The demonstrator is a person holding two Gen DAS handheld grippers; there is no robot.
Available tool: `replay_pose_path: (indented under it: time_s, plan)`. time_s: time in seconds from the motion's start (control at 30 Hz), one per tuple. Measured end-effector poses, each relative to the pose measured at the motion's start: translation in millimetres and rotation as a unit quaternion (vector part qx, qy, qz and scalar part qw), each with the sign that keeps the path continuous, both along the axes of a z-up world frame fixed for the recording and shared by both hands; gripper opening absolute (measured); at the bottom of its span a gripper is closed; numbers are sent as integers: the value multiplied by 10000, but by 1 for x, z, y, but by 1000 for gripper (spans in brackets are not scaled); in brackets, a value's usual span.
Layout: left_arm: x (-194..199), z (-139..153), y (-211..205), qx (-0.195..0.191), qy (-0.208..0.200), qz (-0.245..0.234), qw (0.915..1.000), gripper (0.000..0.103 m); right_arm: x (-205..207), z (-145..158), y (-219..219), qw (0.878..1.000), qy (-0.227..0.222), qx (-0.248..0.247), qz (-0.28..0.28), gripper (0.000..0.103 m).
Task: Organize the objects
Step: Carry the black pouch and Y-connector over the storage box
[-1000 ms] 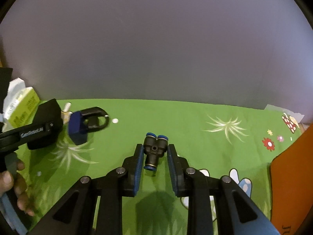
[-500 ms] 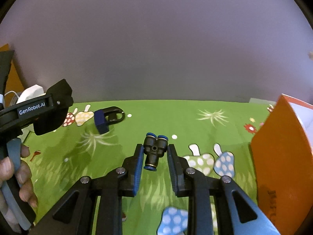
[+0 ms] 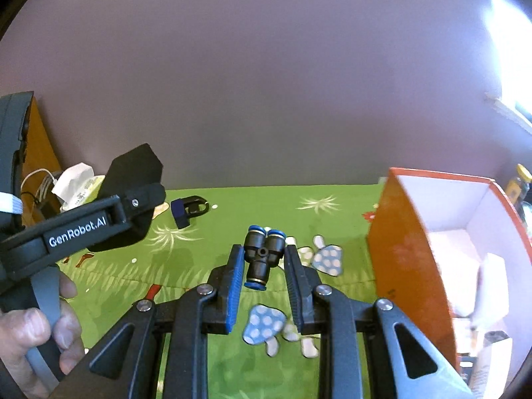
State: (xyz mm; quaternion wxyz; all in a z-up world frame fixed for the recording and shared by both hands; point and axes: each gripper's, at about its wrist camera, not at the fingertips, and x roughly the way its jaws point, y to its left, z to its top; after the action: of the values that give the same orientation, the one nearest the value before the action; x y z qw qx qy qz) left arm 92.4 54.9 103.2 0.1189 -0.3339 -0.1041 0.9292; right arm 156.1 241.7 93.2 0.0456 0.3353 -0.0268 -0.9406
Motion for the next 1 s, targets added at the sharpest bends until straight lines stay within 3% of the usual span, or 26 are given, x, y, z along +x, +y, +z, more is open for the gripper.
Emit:
replay_pose_path:
  time_s: [0.47, 0.7, 1.0]
  plan:
    - [44, 24, 95, 17, 312, -1200, 9923, 69, 57, 34, 89, 9971, 388, -113, -647, 26]
    - [64, 36, 156, 168, 273, -2043, 9784, 69, 66, 30, 144, 9914, 305, -59, -1270, 26]
    - [75, 24, 222, 9, 296, -2848, 9581, 69, 66, 18, 185, 9844, 92, 11, -1755, 26]
